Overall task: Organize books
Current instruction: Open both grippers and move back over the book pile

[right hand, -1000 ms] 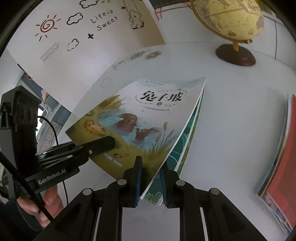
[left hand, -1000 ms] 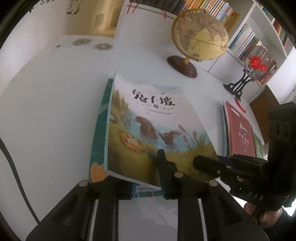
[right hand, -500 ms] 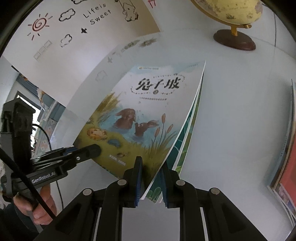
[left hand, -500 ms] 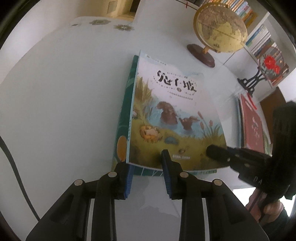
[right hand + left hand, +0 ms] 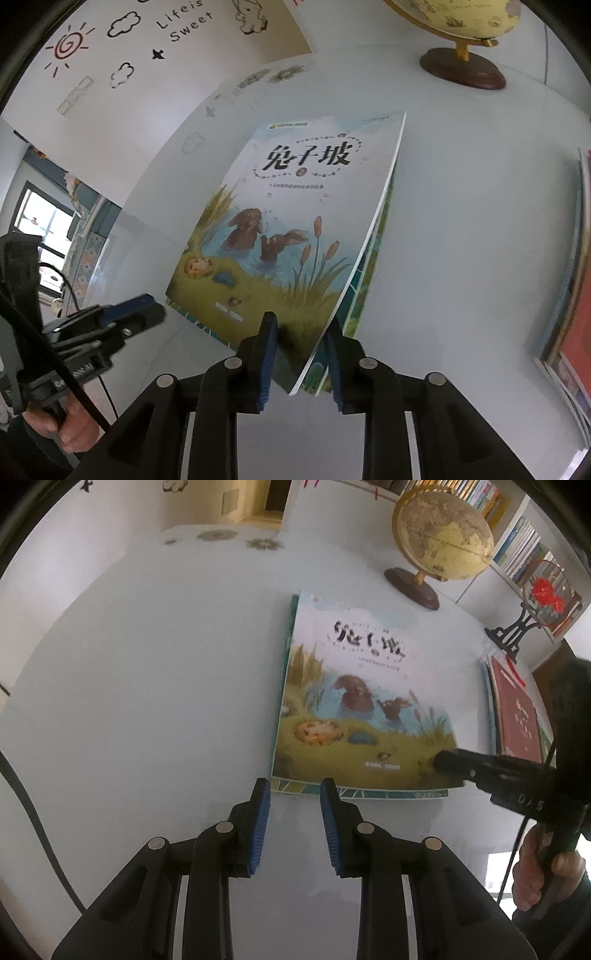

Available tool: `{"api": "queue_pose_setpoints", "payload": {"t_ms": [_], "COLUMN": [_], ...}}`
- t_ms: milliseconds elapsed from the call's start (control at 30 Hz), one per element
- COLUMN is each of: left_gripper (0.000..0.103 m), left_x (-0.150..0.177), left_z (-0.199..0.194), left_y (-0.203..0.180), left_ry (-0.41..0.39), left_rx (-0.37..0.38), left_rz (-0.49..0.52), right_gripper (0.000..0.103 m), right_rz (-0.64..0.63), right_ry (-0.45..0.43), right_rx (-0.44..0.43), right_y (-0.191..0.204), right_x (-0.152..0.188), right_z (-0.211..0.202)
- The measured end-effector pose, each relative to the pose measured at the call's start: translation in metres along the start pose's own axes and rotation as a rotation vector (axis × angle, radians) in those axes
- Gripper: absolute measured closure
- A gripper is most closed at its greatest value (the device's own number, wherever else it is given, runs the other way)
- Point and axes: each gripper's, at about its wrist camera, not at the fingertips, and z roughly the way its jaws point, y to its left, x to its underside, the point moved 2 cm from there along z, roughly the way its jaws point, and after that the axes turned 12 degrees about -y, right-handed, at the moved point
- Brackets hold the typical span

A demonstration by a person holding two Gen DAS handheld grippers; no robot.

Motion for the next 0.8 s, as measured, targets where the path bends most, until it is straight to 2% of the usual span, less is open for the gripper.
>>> {"api": "queue_pose_setpoints", "payload": {"t_ms": [167, 300, 400, 467, 633, 800], "left_gripper": [0.077, 0.077, 0.067, 0.061, 0.061, 0.06], "left_x": [-0.012, -0.023, -0.025, -0.027, -0.035, -0.042], "left_z": [-0.005, -0.009, -0.009, -0.009, -0.02, -0.031], "left_y": [-0.022, -0.059, -0.09, -0.115, -0.172, -0.22], "left_ry": [-0.01, -0.019, 0.01, 0.02, -0.003, -0.03], "left_rx": [0.041, 0.116, 0.202, 0.247, 0.314, 0.367], "left_rz": [0.032, 0.074, 0.099, 0.118, 0.191, 0.247], "right_gripper": [0.078, 0.078, 0.077, 0.073, 0.056, 0.054], "right_rz": [0.011, 0.051, 0.077, 0.091, 0.113, 0.162], "right_ry": [-0.034, -0.091, -0.139, -0.169, -0.256, -0.322], "right_rx": [0.064, 0.094, 0.122, 0.137, 0.201, 0.245], "right_y": [-0.006, -0.013, -0.019, -0.022, -0.04, -0.065], "right_x": [0.006, 0.013, 0.015, 0.018, 0.019, 0.023], "right_z": [-0.027, -0.065, -0.095, -0.111, -0.16, -0.205]}}
